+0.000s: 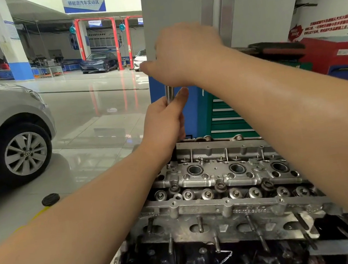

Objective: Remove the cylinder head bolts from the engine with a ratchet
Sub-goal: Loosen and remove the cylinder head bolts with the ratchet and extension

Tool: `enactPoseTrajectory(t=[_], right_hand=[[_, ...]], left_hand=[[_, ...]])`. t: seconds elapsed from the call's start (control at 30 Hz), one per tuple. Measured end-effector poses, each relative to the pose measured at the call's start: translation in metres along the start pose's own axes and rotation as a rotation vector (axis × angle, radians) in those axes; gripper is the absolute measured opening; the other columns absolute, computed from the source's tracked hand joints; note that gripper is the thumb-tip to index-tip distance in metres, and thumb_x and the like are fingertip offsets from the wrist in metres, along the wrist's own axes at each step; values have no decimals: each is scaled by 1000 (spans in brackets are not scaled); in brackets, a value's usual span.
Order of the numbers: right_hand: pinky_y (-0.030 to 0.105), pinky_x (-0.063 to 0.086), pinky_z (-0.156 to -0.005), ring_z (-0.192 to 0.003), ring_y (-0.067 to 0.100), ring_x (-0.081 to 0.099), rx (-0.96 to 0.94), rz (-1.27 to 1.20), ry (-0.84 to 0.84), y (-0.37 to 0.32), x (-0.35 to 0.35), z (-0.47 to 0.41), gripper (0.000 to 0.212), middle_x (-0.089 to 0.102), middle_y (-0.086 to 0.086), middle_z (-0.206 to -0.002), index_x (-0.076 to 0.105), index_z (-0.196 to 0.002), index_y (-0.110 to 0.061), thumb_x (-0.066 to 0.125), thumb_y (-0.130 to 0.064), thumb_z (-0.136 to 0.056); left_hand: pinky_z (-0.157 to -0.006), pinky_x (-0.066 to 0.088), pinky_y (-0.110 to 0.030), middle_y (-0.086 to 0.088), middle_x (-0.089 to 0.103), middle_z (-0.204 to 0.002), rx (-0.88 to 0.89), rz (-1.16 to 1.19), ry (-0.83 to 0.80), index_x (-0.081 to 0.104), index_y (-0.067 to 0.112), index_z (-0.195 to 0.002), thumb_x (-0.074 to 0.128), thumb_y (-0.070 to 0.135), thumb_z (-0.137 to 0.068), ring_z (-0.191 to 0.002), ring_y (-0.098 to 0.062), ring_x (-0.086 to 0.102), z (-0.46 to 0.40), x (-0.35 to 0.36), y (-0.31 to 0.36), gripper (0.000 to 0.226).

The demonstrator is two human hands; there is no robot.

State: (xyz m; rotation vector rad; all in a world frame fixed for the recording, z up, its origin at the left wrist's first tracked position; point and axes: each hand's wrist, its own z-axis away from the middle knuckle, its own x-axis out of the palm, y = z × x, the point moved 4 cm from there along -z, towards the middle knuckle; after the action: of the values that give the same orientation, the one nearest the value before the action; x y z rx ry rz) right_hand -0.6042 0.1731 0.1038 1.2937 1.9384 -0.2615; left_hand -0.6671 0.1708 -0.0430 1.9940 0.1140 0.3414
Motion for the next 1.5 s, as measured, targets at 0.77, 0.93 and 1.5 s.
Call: enactPoseTrajectory(t=[0.77,0.93,1.5], right_hand=[[33,42,-60,-77,23,57,-106,-380,-4,2,8,5,37,57,-4,-72,60,-71,-22,53,-54,-88],[37,51,-73,-75,16,60,-114,-780,8,5,14,9,22,62,-7,-73,68,-76,-19,66,-36,-90],[31,35,-63,-74,30,48,56,-110,35,-4,4,2,21,36,-4,-69,36,-68,-23,46,-28,-85]], left_hand=[[-43,25,-23,1,29,-47,-24,33,-68,31,23,-61,65,34,-103,-39,-18,21,-5,0,-4,56],[-42,25,-22,1,29,-47,-33,42,-82,31,22,-63,65,33,-104,-39,-17,20,-4,1,-4,55],[-46,36,-28,-3,39,-46,29,-47,-29,36,27,-52,68,49,-89,-38,-21,33,-6,-2,-5,54]])
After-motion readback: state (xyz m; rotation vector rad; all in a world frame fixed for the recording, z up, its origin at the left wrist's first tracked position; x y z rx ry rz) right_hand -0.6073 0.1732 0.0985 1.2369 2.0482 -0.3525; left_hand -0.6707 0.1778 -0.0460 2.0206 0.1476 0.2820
